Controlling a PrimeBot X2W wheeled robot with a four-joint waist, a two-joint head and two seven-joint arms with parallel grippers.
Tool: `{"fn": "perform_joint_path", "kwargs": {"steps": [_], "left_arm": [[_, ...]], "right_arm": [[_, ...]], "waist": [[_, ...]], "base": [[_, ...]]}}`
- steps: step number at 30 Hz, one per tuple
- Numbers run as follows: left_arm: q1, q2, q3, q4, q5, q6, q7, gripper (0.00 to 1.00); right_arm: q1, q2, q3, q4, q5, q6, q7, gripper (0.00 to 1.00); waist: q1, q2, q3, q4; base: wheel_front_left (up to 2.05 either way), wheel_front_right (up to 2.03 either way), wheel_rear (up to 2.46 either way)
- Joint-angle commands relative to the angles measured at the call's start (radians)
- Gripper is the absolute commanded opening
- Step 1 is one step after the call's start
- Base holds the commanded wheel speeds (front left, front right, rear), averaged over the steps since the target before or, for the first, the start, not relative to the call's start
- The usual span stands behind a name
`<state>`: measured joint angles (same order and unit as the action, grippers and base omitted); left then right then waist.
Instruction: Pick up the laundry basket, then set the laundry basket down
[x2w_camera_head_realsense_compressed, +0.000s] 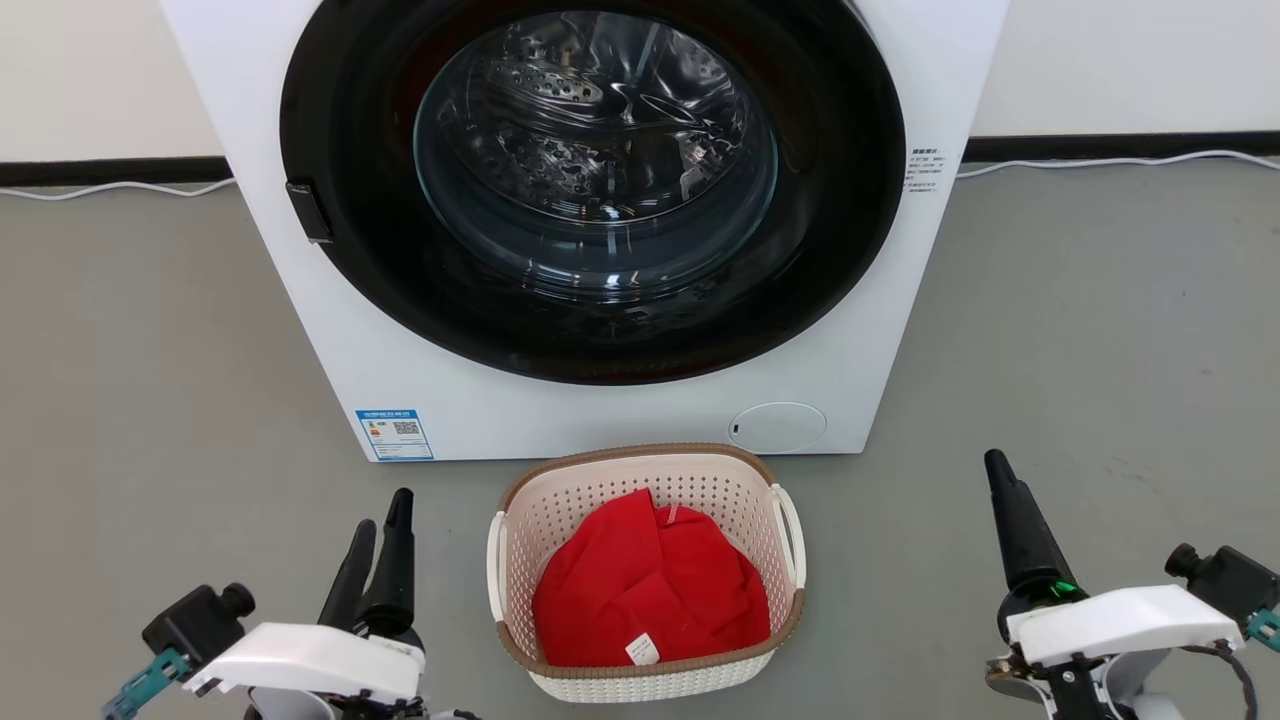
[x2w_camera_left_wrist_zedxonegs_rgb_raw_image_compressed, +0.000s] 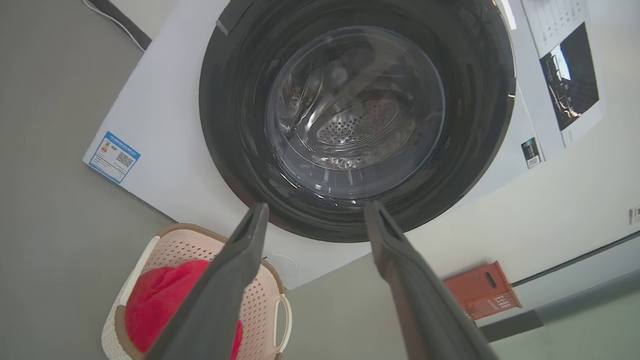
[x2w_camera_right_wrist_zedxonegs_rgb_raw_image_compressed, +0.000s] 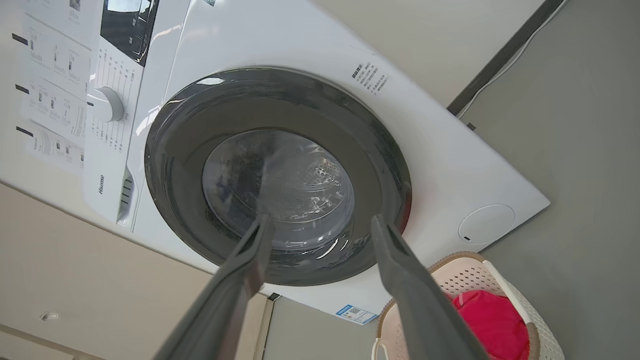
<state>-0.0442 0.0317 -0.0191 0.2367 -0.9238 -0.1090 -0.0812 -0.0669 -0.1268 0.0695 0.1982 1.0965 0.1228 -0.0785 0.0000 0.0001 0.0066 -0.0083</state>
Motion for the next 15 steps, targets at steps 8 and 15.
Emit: {"fn": "perform_joint_path", "kwargs": {"steps": [8, 15], "left_arm": [[-0.06, 0.01, -0.008, -0.037, 0.154, 0.016, -0.033, 1.0], [-0.063, 0.011, -0.018, -0.038, 0.235, 0.028, -0.051, 1.0]], "right_arm": [[-0.053, -0.028, 0.038, -0.016, -0.128, 0.005, -0.036, 1.0], [-0.058, -0.033, 0.053, -0.012, -0.194, 0.005, -0.053, 1.0]], "waist": [[0.0, -0.0001, 0.001, -0.002], [0.0, -0.0001, 0.001, -0.006]], "base": [[0.0, 0.0, 0.0], [0.0, 0.0, 0.0]]}}
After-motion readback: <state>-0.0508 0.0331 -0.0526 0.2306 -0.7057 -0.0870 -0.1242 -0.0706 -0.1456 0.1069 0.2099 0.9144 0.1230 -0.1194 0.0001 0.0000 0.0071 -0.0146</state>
